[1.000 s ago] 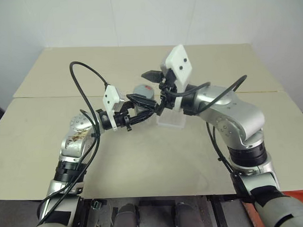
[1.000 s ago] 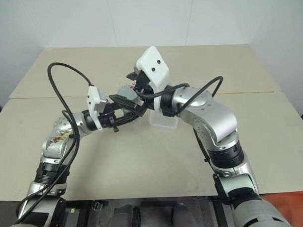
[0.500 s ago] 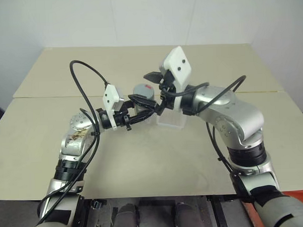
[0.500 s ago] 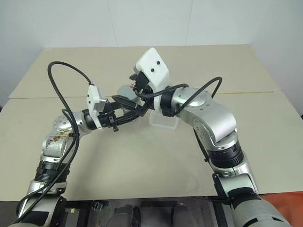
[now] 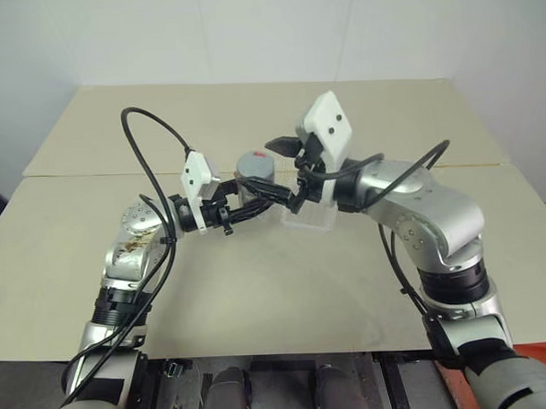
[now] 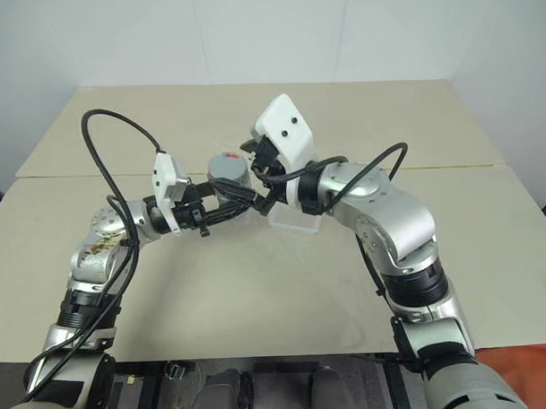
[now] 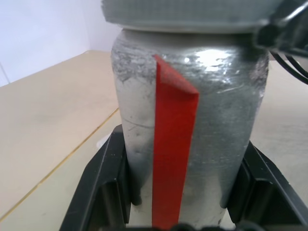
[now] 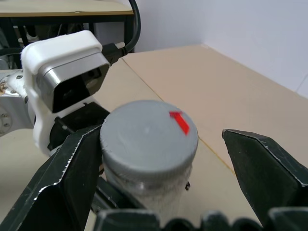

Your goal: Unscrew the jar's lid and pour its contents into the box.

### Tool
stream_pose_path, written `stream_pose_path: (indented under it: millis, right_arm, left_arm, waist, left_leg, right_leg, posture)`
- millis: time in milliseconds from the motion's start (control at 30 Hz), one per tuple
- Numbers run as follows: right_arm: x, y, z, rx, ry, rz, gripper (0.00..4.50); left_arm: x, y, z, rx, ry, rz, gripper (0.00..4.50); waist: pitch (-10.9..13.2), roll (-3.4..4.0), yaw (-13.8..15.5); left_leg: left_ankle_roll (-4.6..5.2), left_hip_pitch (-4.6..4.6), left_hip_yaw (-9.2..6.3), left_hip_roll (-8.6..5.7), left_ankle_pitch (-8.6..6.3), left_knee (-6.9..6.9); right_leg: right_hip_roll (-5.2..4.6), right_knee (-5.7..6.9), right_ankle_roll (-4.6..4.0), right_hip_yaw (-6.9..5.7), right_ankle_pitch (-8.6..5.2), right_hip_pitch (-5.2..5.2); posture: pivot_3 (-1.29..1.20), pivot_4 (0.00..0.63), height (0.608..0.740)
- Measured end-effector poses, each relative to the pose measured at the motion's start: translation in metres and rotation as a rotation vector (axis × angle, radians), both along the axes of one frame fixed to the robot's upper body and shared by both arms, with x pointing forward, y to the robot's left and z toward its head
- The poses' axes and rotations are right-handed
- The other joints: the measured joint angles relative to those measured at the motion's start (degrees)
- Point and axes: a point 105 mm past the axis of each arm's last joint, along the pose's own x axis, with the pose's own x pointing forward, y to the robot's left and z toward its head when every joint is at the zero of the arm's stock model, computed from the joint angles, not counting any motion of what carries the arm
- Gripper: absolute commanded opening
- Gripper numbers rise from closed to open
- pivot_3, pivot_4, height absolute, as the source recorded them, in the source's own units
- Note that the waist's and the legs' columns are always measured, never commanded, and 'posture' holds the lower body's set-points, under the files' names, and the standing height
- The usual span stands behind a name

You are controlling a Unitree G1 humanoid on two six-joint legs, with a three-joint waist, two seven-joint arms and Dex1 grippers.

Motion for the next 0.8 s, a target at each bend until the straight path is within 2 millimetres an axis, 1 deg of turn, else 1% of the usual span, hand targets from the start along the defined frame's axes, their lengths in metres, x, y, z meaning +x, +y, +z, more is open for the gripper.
stream_pose_path:
  millis: [300,467,667,800]
  right_arm:
    - [-0.004,-0.009,-0.001,-0.004,0.006,0.012,4.45]
    - [-0.002,-0.017,-0.004,-0.003,0.017,-0.010,4.45]
    - [0.001,-0.028,0.001,-0.003,0.002,-0.038,4.45]
    - [0.001,-0.029,-0.001,-0.002,0.009,-0.036,4.45]
  left_arm:
    - [-0.001,0.003,0.001,-0.006,0.002,-0.007,2.07]
    - [-0.002,0.005,0.000,0.003,0.005,-0.004,2.07]
    - [-0.006,0.006,0.001,0.016,-0.005,-0.023,2.07]
    - [-0.006,0.006,0.000,0.017,-0.001,-0.025,2.07]
  waist:
    - [0.00,0.00,-0.01]
    - [0.00,0.00,-0.01]
    - [0.00,0.00,0.01]
    - [0.00,0.00,0.00]
  left_leg:
    - [0.00,0.00,-0.01,0.00,0.00,0.00]
    - [0.00,0.00,0.00,0.00,0.00,0.00]
    - [0.00,0.00,0.00,0.00,0.00,0.00]
    - [0.00,0.01,0.00,0.00,0.00,0.00]
  right_leg:
    - [0.00,0.00,0.00,0.00,0.00,0.00]
    - [0.00,-0.01,0.00,0.00,0.00,0.00]
    - [0.00,-0.02,0.00,0.00,0.00,0.01]
    - [0.01,-0.01,0.00,0.00,0.00,0.00]
  posture:
    - [0.00,0.150,0.740]
    - [0.00,0.150,0.740]
    - [0.00,0.150,0.740]
    - [0.00,0.150,0.740]
